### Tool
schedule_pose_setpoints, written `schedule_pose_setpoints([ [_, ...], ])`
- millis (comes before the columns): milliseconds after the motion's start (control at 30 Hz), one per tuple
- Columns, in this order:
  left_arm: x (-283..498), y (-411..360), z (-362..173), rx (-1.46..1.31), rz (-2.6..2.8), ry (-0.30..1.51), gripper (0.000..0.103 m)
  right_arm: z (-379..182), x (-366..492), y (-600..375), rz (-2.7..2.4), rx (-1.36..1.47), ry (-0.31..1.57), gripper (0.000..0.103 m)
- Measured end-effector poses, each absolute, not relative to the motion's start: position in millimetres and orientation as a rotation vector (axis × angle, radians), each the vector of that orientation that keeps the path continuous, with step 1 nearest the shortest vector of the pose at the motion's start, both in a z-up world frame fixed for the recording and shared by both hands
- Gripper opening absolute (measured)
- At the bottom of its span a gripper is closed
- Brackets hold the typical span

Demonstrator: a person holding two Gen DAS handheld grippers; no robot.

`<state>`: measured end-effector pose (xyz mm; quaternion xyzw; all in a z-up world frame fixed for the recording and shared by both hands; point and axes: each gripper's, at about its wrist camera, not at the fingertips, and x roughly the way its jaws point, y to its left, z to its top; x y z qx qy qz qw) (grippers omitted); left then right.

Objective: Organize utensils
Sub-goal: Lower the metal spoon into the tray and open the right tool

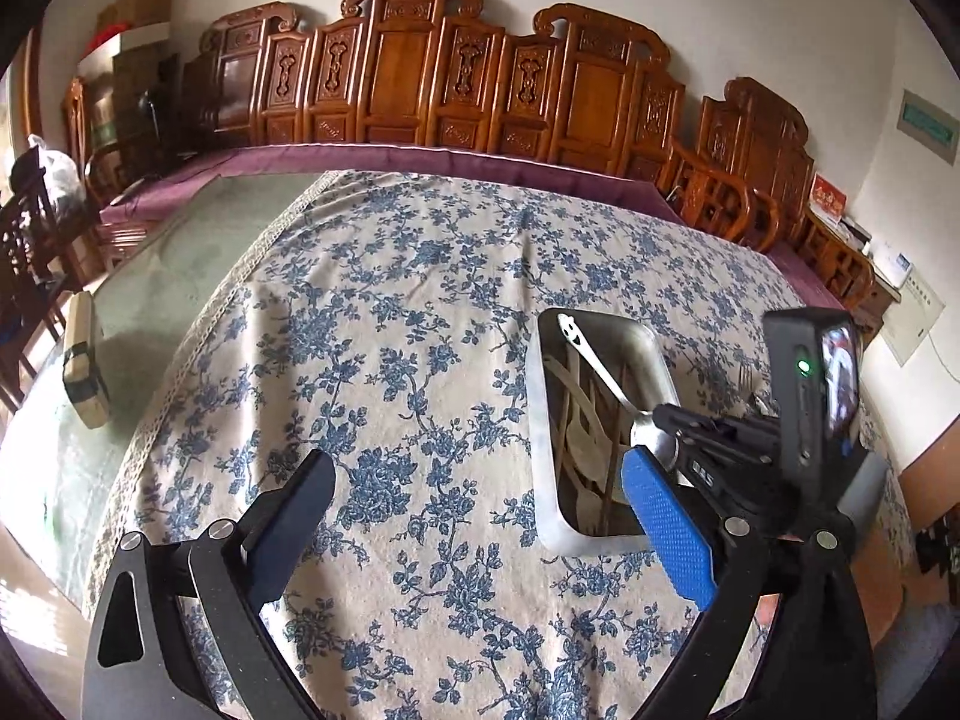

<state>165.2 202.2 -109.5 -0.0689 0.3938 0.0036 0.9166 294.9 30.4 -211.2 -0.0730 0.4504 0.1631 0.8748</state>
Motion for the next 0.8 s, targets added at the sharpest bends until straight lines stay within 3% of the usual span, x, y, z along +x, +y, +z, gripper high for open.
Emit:
schedule_pose_setpoints([
  [500, 166, 191, -117, -0.102, 0.004, 0.831, 0.095, -204, 279, 35, 0.463, -0.128, 0.919, 0.004],
  [567, 165, 188, -118, -0.097, -0.006, 0.833, 0.095, -197, 273, 29, 0.467, -0.134, 0.899, 0.018],
  [800, 163, 171, -120, -0.059, -0.033, 0.844, 0.095, -170, 251, -10, 0.471, -0.104, 0.836, 0.031],
])
